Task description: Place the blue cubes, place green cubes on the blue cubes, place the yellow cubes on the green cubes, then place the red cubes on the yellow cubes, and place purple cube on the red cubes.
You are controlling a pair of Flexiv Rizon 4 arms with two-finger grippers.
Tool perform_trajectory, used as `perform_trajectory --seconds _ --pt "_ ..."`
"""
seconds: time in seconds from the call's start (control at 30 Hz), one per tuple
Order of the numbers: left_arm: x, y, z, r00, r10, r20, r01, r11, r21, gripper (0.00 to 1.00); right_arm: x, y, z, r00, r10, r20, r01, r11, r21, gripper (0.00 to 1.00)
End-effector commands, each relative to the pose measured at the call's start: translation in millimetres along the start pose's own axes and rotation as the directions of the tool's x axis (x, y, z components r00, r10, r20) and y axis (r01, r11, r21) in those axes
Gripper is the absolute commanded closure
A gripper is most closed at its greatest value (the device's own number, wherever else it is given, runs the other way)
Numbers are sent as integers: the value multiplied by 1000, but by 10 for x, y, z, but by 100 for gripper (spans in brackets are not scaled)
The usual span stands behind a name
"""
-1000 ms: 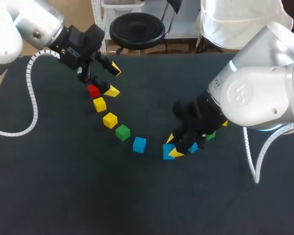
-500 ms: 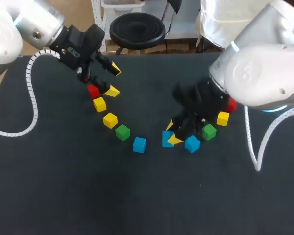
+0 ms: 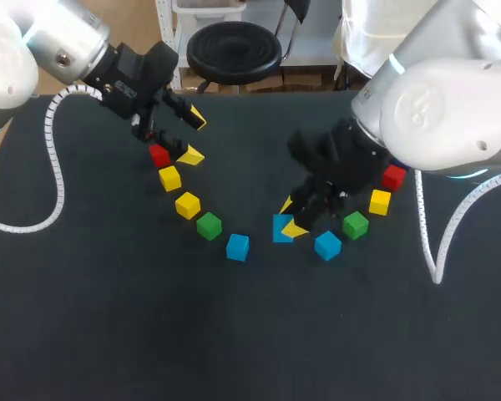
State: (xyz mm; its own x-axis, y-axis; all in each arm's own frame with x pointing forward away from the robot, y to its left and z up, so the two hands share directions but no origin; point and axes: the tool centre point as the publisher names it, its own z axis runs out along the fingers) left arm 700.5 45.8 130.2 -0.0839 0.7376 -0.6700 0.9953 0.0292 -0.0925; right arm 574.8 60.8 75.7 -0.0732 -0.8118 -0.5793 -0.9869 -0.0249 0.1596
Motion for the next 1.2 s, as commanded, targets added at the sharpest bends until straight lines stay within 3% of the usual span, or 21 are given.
perform_trajectory --seconds 0.03,0.4,0.67,1.2 --pt "-1 3 5 1000 1 -1 -1 1000 0 0 1 10 -6 1000 0 0 0 1000 3 100" --pt "-1 3 5 1000 1 -1 -1 1000 0 0 1 10 -6 1000 0 0 0 1000 3 100" --pt "-1 3 5 1000 1 -1 -1 1000 0 0 -16 -269 -222 995 -97 -6 97 995 19 100" --pt "-1 3 5 1000 1 -1 -1 1000 0 0 156 -511 -194 997 -71 -6 71 997 23 100"
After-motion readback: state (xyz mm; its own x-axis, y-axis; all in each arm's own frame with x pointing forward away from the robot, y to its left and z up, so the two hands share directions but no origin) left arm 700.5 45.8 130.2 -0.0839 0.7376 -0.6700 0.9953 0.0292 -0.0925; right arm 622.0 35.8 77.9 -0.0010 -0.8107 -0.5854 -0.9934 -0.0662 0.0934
